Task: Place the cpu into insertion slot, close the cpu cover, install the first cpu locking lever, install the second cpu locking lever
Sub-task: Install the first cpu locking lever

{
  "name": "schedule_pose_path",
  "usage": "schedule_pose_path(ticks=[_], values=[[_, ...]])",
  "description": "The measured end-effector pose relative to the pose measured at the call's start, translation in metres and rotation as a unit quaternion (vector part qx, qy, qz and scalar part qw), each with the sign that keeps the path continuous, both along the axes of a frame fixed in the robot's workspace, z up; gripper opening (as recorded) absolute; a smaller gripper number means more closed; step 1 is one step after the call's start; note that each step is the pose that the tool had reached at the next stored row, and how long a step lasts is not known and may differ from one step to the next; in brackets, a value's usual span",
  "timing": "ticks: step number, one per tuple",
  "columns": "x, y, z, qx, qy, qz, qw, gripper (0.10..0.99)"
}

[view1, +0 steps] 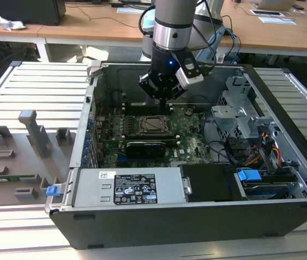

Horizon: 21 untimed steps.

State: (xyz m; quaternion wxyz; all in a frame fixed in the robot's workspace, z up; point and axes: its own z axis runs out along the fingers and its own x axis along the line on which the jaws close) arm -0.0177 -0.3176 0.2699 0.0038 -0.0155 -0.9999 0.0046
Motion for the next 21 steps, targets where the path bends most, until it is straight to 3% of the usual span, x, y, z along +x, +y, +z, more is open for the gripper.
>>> schedule_pose_path(ticks=[12, 21], values=[[0.0011, 0.0, 0.0247, 0.0, 0.0001, 0.0, 1.0, 0.106], [0.0011, 0.0, 0.0257, 0.0, 0.0001, 0.0, 1.0, 0.106]])
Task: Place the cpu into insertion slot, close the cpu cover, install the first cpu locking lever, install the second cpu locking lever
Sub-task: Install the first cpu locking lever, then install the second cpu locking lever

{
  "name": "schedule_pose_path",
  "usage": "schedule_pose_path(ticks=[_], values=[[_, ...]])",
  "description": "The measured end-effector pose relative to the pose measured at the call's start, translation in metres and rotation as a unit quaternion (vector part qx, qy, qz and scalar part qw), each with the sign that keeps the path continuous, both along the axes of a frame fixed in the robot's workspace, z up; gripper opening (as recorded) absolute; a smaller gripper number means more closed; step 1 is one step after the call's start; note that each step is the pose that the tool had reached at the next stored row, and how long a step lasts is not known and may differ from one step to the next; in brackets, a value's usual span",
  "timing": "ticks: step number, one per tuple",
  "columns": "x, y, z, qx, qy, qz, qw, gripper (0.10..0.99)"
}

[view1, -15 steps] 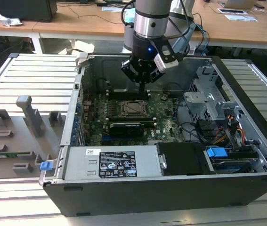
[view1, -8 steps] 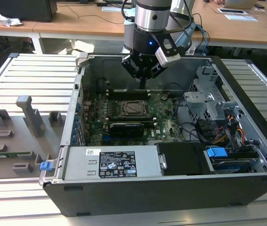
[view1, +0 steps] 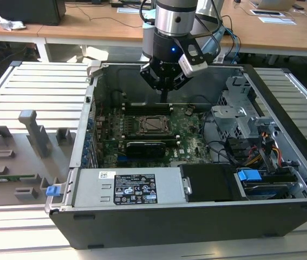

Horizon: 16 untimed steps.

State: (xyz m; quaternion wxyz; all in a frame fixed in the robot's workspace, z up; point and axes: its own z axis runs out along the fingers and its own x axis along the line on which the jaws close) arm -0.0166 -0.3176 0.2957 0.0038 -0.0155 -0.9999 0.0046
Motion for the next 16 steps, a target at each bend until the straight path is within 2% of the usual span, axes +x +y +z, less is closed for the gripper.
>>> schedule_pose_path(ticks=[6, 9, 15, 16], values=[[0.0, -0.0006, 0.0002, -0.0001, 0.0001, 0.0, 1.0, 0.106], [0.0, -0.0061, 0.0001, 0.0, 0.0, 0.0, 1.0, 0.106], [0.0, -0.023, 0.0001, 0.0, 0.0, 0.0, 1.0, 0.106], [0.0, -0.0245, 0.0001, 0.0, 0.0, 0.0, 1.0, 0.106]])
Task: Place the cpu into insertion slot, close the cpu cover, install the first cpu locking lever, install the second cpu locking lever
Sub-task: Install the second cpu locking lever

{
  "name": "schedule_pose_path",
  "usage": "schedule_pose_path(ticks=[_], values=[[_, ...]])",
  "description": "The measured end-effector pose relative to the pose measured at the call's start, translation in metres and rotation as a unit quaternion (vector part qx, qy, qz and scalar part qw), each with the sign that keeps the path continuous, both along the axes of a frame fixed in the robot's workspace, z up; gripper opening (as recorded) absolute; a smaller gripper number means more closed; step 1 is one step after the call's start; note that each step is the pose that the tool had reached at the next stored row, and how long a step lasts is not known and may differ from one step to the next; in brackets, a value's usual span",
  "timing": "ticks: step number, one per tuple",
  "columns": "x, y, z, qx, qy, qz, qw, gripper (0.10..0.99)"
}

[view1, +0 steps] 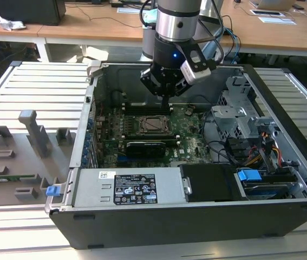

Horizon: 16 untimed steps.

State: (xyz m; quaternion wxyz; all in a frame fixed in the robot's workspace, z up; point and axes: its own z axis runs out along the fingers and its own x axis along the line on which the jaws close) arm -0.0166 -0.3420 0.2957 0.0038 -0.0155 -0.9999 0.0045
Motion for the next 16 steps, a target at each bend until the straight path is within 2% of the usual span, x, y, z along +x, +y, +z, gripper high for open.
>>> schedule_pose_path(ticks=[2, 5, 9, 16], values=[[0.0, -0.0021, 0.0, 0.0, 0.0, 0.0, 1.0, 0.106], [0.0, -0.01, 0.0, 0.0, 0.0, 0.0, 1.0, 0.106], [0.0, -0.0117, -0.001, 0.0005, 0.0, 0.0, 1.0, 0.106], [0.0, -0.0125, -0.021, 0.0012, 0.0002, 0.0, 1.0, 0.106]])
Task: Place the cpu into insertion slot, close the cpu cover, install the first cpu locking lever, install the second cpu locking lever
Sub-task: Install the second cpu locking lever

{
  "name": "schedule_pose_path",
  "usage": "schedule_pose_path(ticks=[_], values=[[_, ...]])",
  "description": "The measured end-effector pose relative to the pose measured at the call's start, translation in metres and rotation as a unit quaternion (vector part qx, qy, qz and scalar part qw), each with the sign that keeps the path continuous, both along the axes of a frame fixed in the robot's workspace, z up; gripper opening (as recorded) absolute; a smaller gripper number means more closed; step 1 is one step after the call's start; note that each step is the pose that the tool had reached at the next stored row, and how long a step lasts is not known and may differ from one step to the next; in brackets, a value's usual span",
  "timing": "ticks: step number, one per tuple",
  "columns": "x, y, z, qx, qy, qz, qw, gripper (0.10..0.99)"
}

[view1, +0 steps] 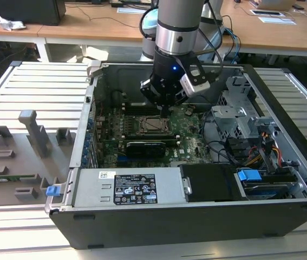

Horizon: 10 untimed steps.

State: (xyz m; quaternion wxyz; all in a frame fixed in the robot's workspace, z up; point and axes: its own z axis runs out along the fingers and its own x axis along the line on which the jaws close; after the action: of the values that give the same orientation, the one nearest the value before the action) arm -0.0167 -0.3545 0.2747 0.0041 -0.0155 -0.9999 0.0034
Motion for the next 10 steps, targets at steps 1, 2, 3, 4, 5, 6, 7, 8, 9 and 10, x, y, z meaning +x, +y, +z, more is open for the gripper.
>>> schedule_pose_path(ticks=[1, 2, 3, 4, 5, 6, 7, 8, 9, 10], values=[[0.0, 0.0, -0.0024, 0.0, 0.0, 0.0, 1.0, 0.106], [0.0, 0.0, -0.0057, 0.0001, 0.0, 0.0, 1.0, 0.106], [0.0, -0.0001, -0.0095, 0.0001, 0.0, 0.0, 1.0, 0.106], [0.0, -0.0002, -0.0133, 0.0004, 0.0, 0.002, 1.0, 0.106], [0.0, -0.0002, -0.0155, 0.0004, 0.0, 0.014, 0.9999, 0.106], [0.0, -0.0002, -0.0165, 0.0004, 0.0, 0.023, 0.9997, 0.106], [0.0001, -0.0002, -0.0178, 0.0004, 0.0, 0.037, 0.9993, 0.106], [0.0, -0.0002, -0.0192, 0.0005, 0.0, 0.051, 0.9987, 0.106], [-0.0007, -0.0002, -0.0213, 0.0012, 0.0, 0.052, 0.9987, 0.106], [-0.0011, -0.0002, -0.0226, 0.0011, 0.0, 0.052, 0.9987, 0.106]])
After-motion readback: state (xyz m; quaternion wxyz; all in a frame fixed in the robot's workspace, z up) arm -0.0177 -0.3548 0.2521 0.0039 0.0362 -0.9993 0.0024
